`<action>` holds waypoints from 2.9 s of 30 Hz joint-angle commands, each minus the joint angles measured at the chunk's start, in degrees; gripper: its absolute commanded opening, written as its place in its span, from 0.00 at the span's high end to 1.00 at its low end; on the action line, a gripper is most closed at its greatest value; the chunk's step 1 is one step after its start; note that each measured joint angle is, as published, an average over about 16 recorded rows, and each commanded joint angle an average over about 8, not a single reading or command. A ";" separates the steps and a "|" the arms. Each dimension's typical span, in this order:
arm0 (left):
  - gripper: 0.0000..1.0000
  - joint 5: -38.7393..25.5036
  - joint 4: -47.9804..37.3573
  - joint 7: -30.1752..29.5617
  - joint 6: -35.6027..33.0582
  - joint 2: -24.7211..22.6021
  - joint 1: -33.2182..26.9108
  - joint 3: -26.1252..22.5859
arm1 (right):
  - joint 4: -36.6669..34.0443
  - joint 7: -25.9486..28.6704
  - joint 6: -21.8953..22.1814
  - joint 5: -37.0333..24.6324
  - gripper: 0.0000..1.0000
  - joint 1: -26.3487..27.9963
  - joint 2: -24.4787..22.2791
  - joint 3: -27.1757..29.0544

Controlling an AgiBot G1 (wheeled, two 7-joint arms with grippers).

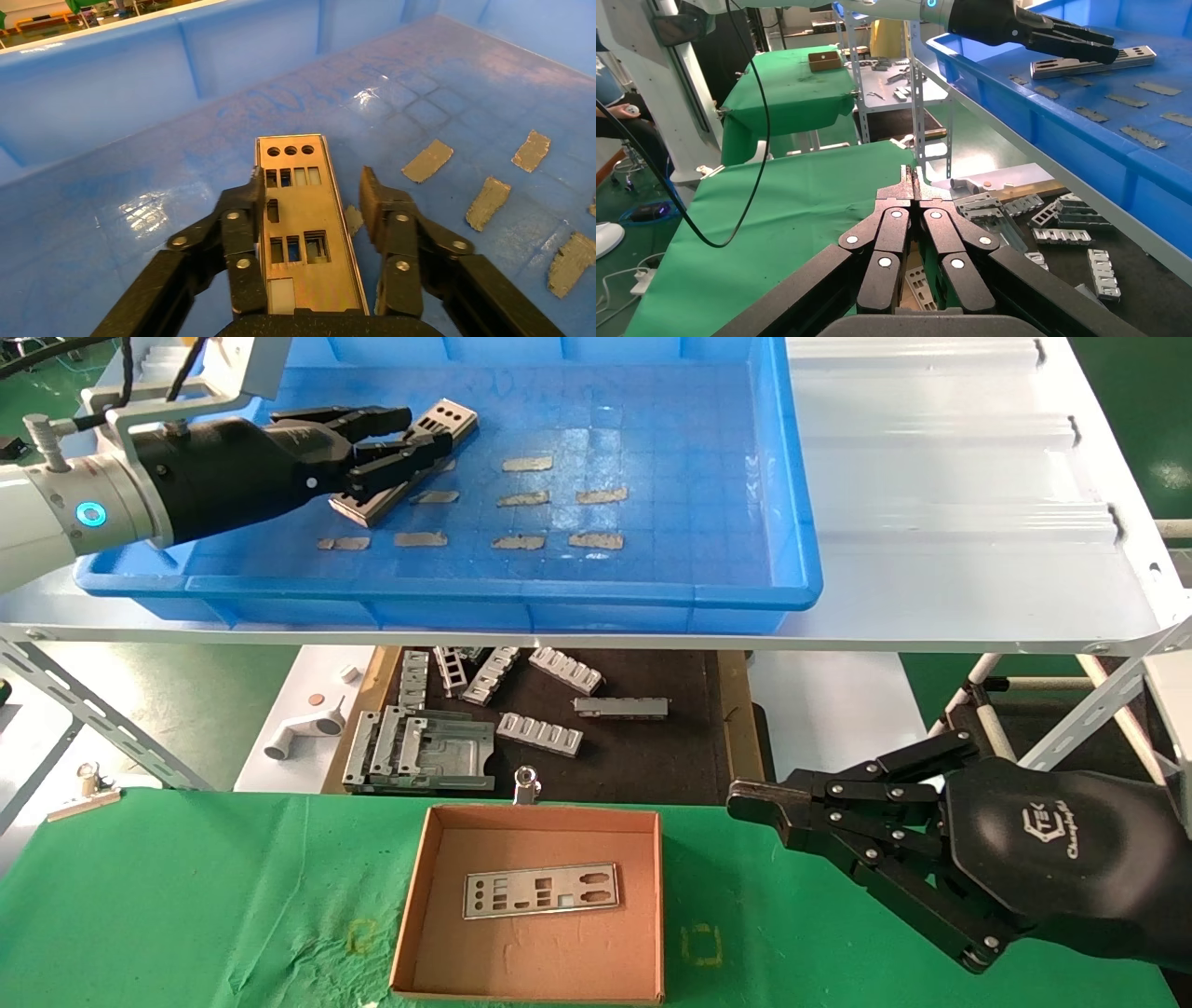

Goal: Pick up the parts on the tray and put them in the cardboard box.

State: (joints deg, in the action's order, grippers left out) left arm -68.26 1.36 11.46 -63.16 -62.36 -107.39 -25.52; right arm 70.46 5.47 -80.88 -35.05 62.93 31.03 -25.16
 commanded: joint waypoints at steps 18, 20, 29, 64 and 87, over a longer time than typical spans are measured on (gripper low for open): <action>0.94 0.82 -0.47 1.70 -0.62 0.13 -0.03 0.58 | 0.00 0.00 0.00 0.00 1.00 0.00 0.00 0.00; 0.69 0.98 -0.36 1.95 -1.11 0.26 -0.08 0.70 | 0.00 0.00 0.00 0.00 1.00 0.00 0.00 0.00; 0.00 0.78 -0.66 1.96 -2.26 1.03 -0.77 0.55 | 0.00 0.00 0.00 0.00 1.00 0.00 0.00 0.00; 0.14 -0.46 -1.76 0.38 -0.78 1.25 -1.34 -0.30 | 0.00 0.00 0.00 0.00 1.00 0.00 0.00 0.00; 1.00 -0.04 -1.75 -0.20 0.00 0.88 -0.57 0.00 | 0.00 0.00 0.00 0.00 1.00 0.00 0.00 0.00</action>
State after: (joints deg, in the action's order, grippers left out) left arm -68.27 -0.35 11.26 -63.28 -61.45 -107.98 -25.50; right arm 70.46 5.47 -80.88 -35.05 62.93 31.03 -25.16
